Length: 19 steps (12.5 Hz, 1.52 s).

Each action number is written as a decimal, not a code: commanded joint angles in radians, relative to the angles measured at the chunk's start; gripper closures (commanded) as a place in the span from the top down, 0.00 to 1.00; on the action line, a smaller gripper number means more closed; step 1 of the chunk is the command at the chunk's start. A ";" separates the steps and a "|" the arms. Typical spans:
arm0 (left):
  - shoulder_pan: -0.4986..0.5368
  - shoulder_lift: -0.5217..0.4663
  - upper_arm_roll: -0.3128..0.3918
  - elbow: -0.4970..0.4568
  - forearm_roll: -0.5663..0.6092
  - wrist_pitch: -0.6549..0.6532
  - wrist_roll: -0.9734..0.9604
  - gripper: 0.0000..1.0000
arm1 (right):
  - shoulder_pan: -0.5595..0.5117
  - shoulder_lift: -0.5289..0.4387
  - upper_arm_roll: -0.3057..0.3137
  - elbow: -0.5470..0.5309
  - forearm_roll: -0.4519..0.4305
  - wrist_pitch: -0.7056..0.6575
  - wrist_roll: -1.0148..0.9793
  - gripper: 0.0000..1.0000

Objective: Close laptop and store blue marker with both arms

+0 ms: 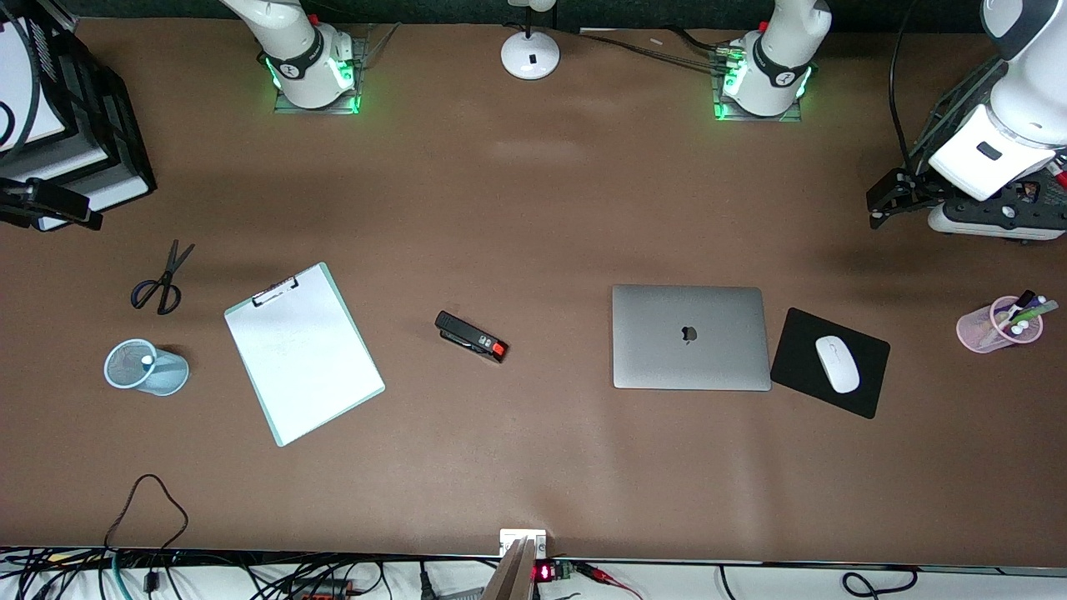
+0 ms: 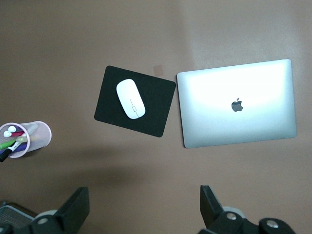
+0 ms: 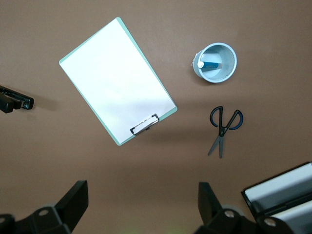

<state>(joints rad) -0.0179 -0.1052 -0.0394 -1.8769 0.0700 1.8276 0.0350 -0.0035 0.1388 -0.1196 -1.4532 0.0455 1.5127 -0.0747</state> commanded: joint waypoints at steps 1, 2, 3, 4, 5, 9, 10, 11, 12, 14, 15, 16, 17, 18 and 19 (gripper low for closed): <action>-0.007 -0.019 0.013 -0.018 -0.018 0.012 0.026 1.00 | 0.002 -0.088 0.006 -0.113 -0.009 0.043 0.015 1.00; -0.007 -0.019 0.013 -0.018 -0.018 0.012 0.026 1.00 | 0.002 -0.090 0.006 -0.112 -0.009 0.040 0.015 1.00; -0.007 -0.018 0.013 -0.018 -0.018 0.012 0.026 1.00 | 0.002 -0.091 0.008 -0.108 -0.012 0.041 0.015 1.00; -0.007 -0.018 0.015 -0.018 -0.018 0.012 0.026 1.00 | 0.002 -0.091 0.008 -0.105 -0.015 0.041 0.015 1.00; -0.007 -0.018 0.013 -0.018 -0.018 0.012 0.026 1.00 | 0.002 -0.090 0.008 -0.105 -0.016 0.041 0.013 1.00; -0.004 -0.018 0.013 -0.018 -0.018 0.009 0.026 1.00 | 0.043 -0.091 0.005 -0.105 -0.035 0.040 0.070 1.00; -0.004 -0.018 0.013 -0.018 -0.016 0.009 0.026 1.00 | 0.040 -0.091 0.000 -0.105 -0.033 0.037 0.029 1.00; -0.004 -0.016 0.013 -0.016 -0.016 0.007 0.026 1.00 | 0.040 -0.093 -0.002 -0.105 -0.038 0.032 0.021 1.00; -0.004 -0.011 0.013 -0.008 -0.016 0.001 0.026 1.00 | 0.040 -0.099 -0.002 -0.104 -0.038 0.032 0.027 1.00; -0.005 -0.008 0.012 -0.001 -0.016 -0.011 0.026 1.00 | 0.039 -0.096 -0.002 -0.096 -0.039 0.037 0.029 1.00; -0.005 -0.007 0.012 -0.001 -0.016 -0.011 0.026 1.00 | 0.042 -0.094 0.000 -0.095 -0.039 0.032 0.030 1.00; -0.005 -0.005 0.012 0.001 -0.016 -0.011 0.026 1.00 | 0.043 -0.094 0.001 -0.096 -0.039 0.032 0.032 1.00; -0.004 -0.007 0.012 0.001 -0.016 -0.013 0.026 1.00 | 0.046 -0.093 0.003 -0.096 -0.039 0.032 0.032 1.00; -0.005 -0.005 0.012 0.001 -0.016 -0.013 0.026 1.00 | 0.048 -0.091 0.004 -0.095 -0.039 0.038 0.032 1.00; -0.004 -0.005 0.012 0.001 -0.016 -0.013 0.026 1.00 | 0.048 -0.090 0.006 -0.095 -0.039 0.043 0.032 1.00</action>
<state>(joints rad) -0.0178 -0.1051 -0.0362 -1.8789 0.0700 1.8259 0.0350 0.0385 0.0659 -0.1182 -1.5306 0.0228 1.5401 -0.0367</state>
